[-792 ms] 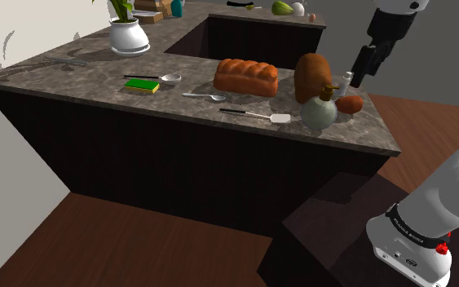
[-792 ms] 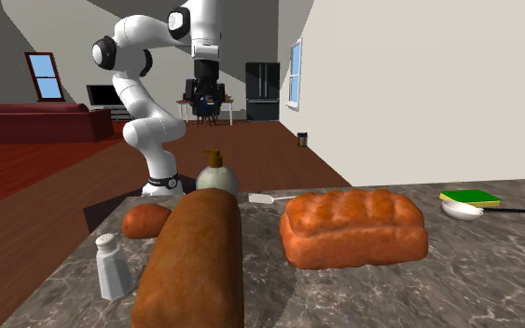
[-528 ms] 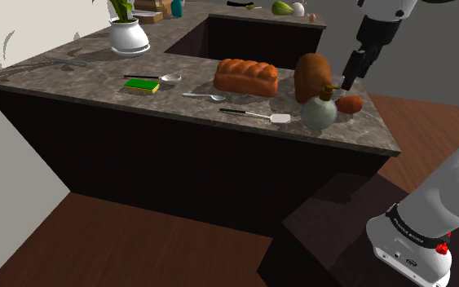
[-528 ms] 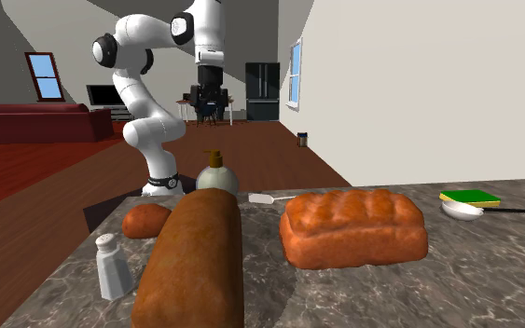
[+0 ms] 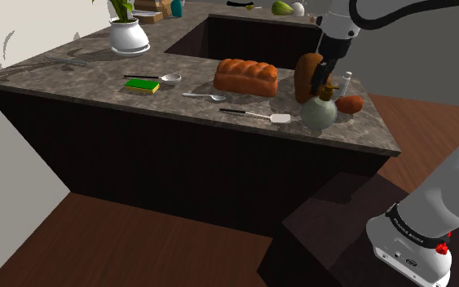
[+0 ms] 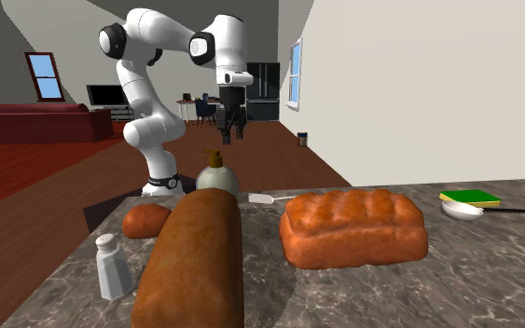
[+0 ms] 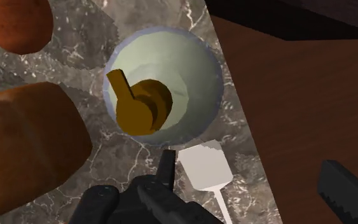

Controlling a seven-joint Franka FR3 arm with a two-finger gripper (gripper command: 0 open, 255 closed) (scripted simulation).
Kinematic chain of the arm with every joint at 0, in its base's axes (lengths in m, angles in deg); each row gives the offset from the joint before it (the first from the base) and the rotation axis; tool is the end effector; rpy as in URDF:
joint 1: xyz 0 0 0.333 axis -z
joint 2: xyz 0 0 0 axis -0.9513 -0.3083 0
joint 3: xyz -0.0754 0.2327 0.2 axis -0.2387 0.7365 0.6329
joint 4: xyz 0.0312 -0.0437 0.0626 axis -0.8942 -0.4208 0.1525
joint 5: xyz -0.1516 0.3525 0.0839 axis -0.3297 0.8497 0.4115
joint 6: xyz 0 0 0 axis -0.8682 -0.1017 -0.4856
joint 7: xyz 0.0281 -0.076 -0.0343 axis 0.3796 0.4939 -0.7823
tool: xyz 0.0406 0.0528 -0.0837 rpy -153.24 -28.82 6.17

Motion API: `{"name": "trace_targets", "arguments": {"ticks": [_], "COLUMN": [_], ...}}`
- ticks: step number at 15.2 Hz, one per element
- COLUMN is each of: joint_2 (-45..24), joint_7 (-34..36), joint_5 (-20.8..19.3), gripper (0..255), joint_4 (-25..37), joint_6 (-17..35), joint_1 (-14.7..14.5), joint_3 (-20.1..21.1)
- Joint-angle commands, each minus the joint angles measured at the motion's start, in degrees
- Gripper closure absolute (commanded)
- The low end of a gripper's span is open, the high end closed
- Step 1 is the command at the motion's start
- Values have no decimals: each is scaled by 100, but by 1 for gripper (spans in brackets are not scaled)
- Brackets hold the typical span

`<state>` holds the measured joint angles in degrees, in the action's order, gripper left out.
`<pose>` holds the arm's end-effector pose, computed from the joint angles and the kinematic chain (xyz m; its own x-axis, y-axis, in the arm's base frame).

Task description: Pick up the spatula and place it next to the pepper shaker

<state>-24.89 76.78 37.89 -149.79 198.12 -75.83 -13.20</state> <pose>0.4165 0.0081 0.5027 0.9606 0.2780 0.0044 0.2774 -0.9593 0.0535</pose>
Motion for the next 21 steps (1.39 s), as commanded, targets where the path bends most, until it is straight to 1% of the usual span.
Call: {"name": "trace_targets", "arguments": {"ticks": [1,8,12,16,17,21], "joint_2": [-394,-1847,-2675,-3490,-3635,-3802], "joint_7": [-243,-1142,-1654,-2136,-2217,-2225], "joint_5": [46,300,490,665,692,705], "gripper": [0,0,0,0,0,0], "joint_4": [125,805,1335,1956,2077,1975], "joint_6": [314,1180,1518,1745,1774,2044], "joint_1": [-80,-304,-391,-449,-455,-456], "joint_3": [-42,-128,-89,10,35,44]}}
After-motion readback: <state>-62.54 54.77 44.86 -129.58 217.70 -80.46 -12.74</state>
